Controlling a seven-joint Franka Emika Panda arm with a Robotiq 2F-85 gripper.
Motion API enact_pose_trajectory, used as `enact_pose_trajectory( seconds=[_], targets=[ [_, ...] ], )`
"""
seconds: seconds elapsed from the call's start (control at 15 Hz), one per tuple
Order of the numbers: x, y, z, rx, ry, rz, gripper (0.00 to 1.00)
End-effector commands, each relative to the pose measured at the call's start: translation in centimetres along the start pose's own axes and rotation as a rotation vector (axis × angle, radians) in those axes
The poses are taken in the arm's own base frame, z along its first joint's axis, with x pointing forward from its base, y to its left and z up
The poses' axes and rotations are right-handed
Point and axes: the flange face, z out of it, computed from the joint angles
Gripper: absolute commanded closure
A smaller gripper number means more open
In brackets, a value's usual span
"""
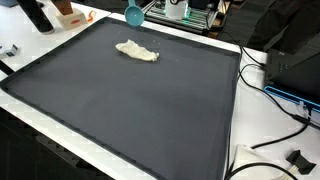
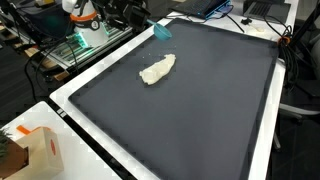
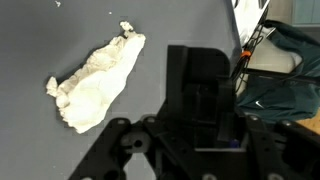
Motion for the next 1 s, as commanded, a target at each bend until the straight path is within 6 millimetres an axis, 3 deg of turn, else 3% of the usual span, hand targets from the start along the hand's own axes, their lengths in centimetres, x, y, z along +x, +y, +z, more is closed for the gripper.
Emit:
enact_pose_trajectory(
  seconds=[0.0,0.47,0.93],
  targets=[
    [-1.5,-0.5,-2.0,-0.079,0.061,0.133,0.73],
    [-2.6,-3.2,-4.2,-0.247,0.121,0.320,0.73],
    [-3.5,-5.9,-5.0,-0.443,0.186,0.482,0.73]
  ],
)
